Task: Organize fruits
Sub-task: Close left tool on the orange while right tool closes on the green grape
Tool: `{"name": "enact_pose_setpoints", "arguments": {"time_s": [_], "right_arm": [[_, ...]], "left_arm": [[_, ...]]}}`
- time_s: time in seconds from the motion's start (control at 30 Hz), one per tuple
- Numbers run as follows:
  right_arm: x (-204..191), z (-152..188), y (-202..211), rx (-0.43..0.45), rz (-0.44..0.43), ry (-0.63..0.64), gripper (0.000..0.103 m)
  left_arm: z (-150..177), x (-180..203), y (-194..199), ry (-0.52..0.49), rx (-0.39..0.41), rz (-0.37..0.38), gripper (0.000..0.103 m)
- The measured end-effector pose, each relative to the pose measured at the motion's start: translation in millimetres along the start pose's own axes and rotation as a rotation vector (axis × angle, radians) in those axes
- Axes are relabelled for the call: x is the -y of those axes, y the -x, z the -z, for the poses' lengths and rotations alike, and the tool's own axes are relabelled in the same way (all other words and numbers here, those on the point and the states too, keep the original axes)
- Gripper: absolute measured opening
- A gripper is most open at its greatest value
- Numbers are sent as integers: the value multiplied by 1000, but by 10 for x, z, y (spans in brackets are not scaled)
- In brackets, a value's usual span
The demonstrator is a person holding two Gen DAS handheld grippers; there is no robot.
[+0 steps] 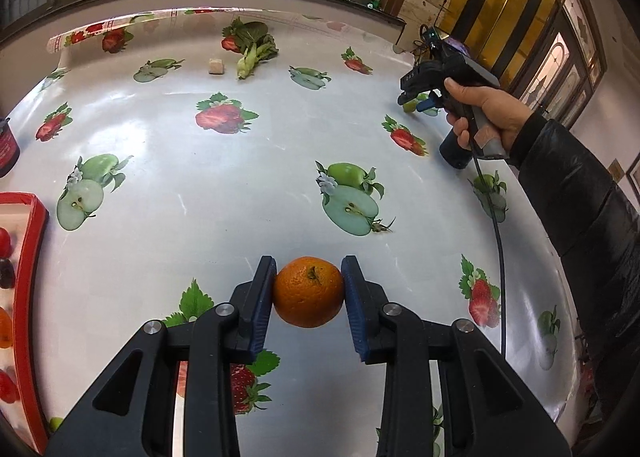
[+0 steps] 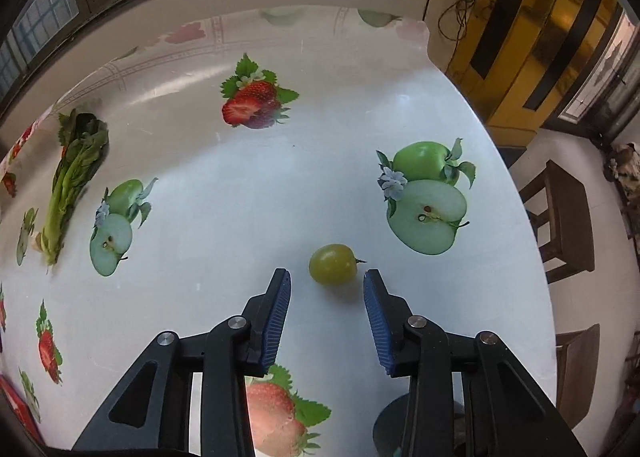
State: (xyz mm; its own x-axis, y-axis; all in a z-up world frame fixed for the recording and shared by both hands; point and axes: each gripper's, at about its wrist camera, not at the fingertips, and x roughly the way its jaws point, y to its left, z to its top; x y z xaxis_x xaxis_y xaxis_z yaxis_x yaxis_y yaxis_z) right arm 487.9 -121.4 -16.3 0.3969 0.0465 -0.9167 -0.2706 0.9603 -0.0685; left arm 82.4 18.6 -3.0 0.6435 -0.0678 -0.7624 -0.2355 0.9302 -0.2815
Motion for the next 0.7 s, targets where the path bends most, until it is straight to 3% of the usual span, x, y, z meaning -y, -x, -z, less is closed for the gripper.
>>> {"name": "enact_pose_setpoints", "arguments": {"time_s": [0.07,0.13,0.17,0.2,0.33,0.37,0.4,0.47,0.6,0.63,0.7], "right_arm": [[7,7,-98,-13,-1,-6,37],[1,32,-66,36,7,15,28],[7,51,-20,52,3,17,13],[10,76,47,70,-21,17,7],[-101,233,389,135,-48,85,7],[-101,249,444,140,-43,84,12],[-88,225,459,136,-34,72,27],[-58,164,421,132,-1,55,44],[0,44,39,31,-10,5,41],[-1,55,-57,8,10,3,44],[-12,110,-172,-17,-48,-7,41]], "left_arm": [[-1,-42,15,8,5,-9,31],[2,-82,38,17,9,-17,31],[2,-102,50,22,11,-17,31],[1,-117,57,27,13,-20,31],[11,-158,112,43,20,-22,31],[13,-153,125,46,22,-19,31],[15,-141,137,46,25,-17,31],[27,-114,164,40,27,-15,31],[37,-84,201,34,31,-11,31],[35,-87,203,33,30,-7,31],[31,-96,206,30,32,-11,31]]}}
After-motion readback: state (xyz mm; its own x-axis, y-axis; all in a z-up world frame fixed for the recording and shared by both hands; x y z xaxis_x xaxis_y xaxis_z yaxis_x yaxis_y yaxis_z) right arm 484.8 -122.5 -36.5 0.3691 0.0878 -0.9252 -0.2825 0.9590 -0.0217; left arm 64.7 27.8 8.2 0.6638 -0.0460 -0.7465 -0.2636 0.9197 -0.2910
